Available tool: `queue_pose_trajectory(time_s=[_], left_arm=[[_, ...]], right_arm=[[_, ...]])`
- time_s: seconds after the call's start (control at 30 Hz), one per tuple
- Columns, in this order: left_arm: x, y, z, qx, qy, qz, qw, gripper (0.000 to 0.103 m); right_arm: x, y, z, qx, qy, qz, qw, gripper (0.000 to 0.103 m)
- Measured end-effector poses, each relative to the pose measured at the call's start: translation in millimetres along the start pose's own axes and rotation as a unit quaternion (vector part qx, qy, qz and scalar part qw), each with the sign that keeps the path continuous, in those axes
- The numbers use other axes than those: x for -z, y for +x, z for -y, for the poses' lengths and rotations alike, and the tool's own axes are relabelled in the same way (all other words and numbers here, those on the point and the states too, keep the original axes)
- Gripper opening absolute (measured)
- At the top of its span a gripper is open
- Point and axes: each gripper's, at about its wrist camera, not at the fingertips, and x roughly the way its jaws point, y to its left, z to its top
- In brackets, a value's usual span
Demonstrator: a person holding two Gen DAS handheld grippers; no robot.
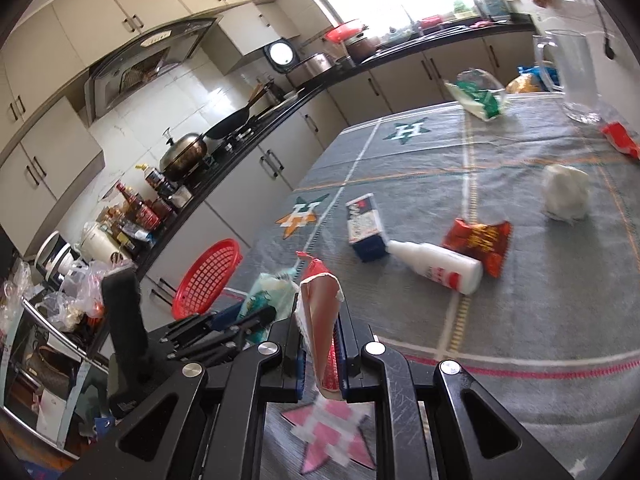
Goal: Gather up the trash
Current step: 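Carry the tissue pack and carton to the red basket and open both tools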
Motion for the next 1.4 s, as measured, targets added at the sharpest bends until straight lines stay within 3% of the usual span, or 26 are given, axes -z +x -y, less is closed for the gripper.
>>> queue_pose_trajectory(time_s=[0.17, 0.37, 0.7, 1.07, 1.13, 1.2, 1.27, 1.4], left_arm=[[-8, -28, -41, -0.015, -0.033, 0.034, 0.9988, 0.030], [-11, -61, -109, -0.057, -0.081, 0.068, 0.9927, 0.030], [-4, -67, -217, -0.133, -0.154, 0.066, 0.9769, 0.030], [6, -37, -254, -0.145, -0.174, 0.035, 0.9734, 0.034], [6, -36, -254, -0.145, -0.174, 0.037, 0.9733, 0.044], [6, -37, -255, -0.144, -0.175, 0.041, 0.9731, 0.046], [6, -39, -252, -0.143, -0.175, 0.044, 0.9731, 0.046], [6, -44, -250, -0.141, -0.180, 0.046, 0.9724, 0.047]], right_arm=[[-9, 28, -28, -0.020, -0.013, -0.031, 0.999, 0.014], [-24, 70, -76, -0.054, -0.039, -0.064, 0.996, 0.014], [-40, 171, -159, -0.095, -0.071, -0.118, 0.986, 0.014], [-41, 264, -195, -0.091, -0.067, -0.156, 0.981, 0.016], [-40, 271, -193, -0.085, -0.063, -0.158, 0.982, 0.017], [-41, 277, -193, -0.085, -0.059, -0.164, 0.981, 0.029], [-41, 276, -191, -0.080, -0.057, -0.158, 0.983, 0.049], [-46, 267, -191, -0.085, -0.058, -0.144, 0.984, 0.049]])
